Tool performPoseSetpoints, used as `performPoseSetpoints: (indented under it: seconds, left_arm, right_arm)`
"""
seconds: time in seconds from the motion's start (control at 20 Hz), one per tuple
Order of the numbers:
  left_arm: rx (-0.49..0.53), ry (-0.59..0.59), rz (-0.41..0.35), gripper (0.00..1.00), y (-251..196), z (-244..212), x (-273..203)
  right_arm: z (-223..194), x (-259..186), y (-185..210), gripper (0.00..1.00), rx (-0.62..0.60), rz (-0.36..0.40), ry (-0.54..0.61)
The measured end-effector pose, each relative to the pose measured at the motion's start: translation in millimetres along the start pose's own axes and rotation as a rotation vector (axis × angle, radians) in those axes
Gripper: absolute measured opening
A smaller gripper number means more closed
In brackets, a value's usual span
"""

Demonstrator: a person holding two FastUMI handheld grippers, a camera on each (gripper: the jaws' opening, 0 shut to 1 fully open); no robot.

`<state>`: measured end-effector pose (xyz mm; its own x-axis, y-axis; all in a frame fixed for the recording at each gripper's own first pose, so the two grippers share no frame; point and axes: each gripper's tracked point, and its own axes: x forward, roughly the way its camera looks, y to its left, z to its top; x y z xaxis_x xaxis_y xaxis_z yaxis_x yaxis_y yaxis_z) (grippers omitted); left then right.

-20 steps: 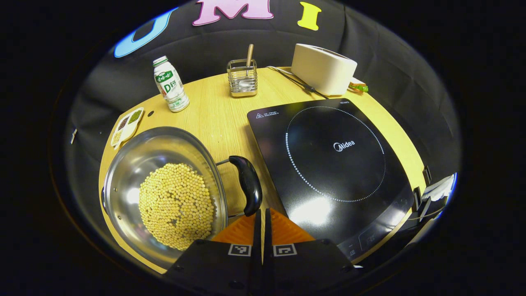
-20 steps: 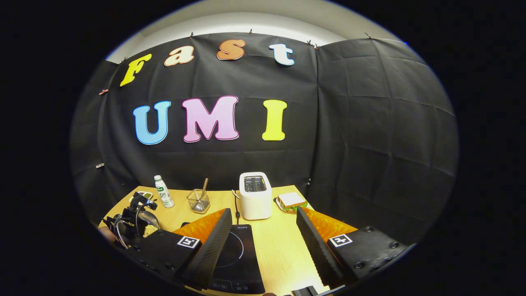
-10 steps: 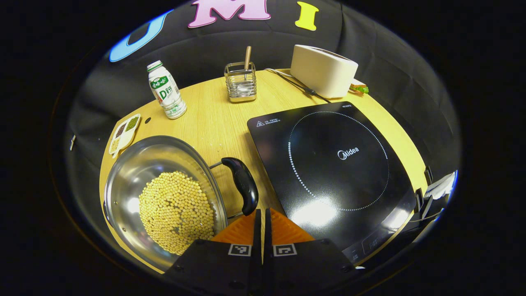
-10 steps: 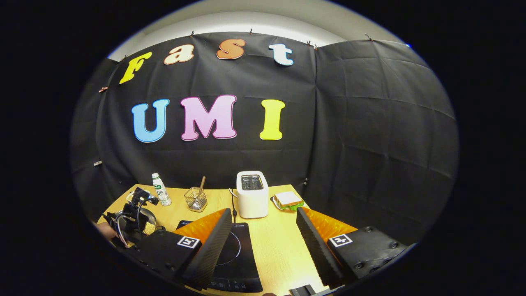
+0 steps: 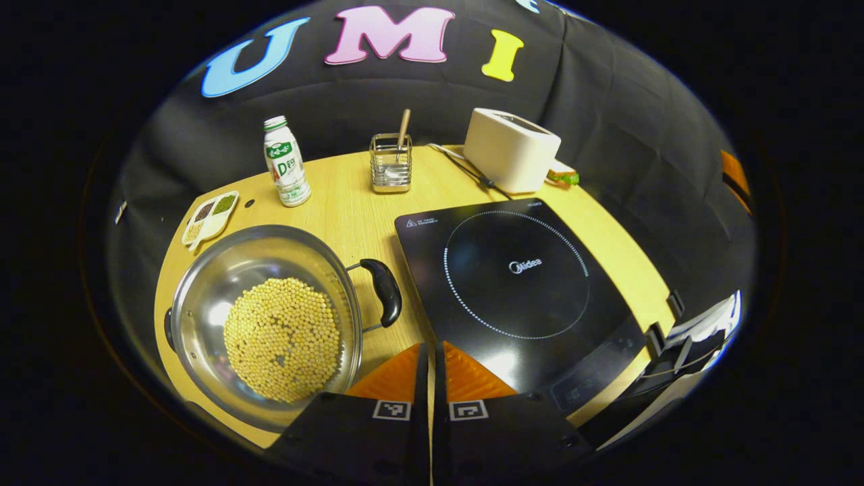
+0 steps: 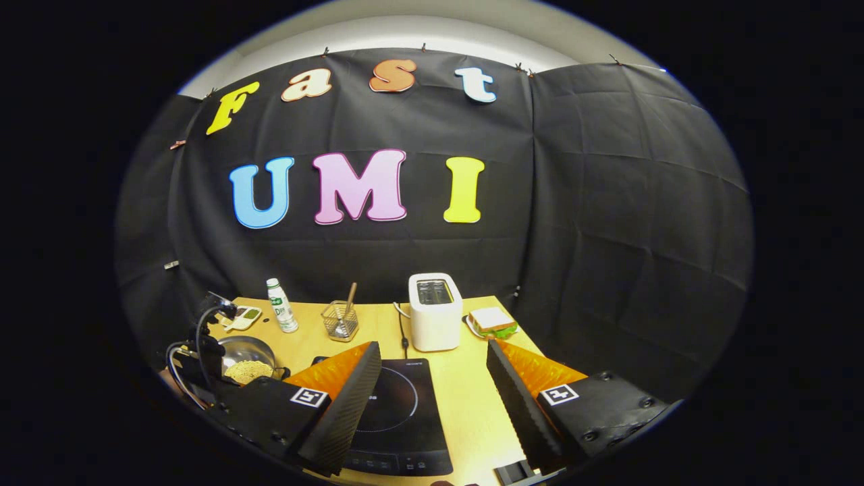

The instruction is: First push the handle of the pot to place it horizontally, then grasp the pot with both hands and set it on the induction cooktop.

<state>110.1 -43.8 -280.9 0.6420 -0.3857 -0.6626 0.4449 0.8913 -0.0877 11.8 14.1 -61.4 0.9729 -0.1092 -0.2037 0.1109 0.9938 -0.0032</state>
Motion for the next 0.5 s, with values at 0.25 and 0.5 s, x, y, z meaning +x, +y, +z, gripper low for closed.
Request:
performPoseSetpoints:
  seconds: [0.25,0.5]
  left_arm:
    - [-0.037,-0.133,0.054,0.13,38,2,-49]
    - [-0.172,-0.219,0.128,0.35,102,-2,-98]
  right_arm:
    - [-14,6,36,0.98,-0.023,0.065,0.043]
    - [-33,19,88,0.98,-0.042,0.165,0.113]
